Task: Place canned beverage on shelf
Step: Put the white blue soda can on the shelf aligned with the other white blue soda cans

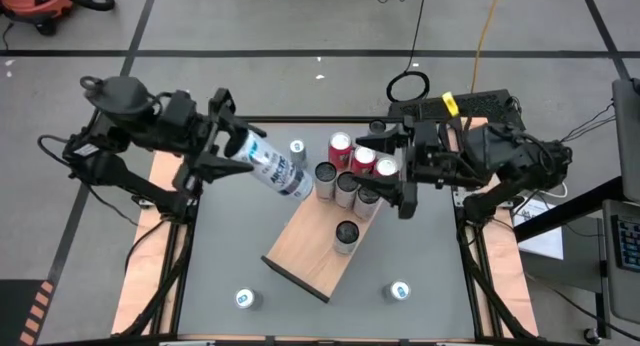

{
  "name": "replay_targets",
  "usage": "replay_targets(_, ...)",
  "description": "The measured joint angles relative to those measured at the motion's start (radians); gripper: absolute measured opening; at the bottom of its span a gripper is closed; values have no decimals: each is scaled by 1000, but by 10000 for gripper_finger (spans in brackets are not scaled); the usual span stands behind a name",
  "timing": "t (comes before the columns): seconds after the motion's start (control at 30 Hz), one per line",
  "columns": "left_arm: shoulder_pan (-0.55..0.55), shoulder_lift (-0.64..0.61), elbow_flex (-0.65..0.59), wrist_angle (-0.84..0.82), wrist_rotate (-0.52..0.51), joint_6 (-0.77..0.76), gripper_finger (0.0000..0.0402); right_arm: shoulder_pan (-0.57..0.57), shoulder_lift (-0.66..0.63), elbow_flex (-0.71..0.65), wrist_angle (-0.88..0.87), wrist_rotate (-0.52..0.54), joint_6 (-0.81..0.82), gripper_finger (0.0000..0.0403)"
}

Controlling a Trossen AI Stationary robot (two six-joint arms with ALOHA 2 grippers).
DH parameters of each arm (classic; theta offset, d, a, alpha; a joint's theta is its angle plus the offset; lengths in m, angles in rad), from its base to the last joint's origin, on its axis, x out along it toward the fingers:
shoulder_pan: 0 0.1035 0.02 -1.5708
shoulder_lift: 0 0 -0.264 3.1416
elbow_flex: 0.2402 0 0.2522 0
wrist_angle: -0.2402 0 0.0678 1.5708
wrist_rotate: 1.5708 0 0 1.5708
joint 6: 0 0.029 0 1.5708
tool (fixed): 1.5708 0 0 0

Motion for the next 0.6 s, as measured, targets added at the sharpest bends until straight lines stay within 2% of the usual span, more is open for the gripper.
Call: replay_targets(0.6, 0, 122, -1, -165, 1, 30, 249, 5, -36, 0, -363, -6, 307, 352)
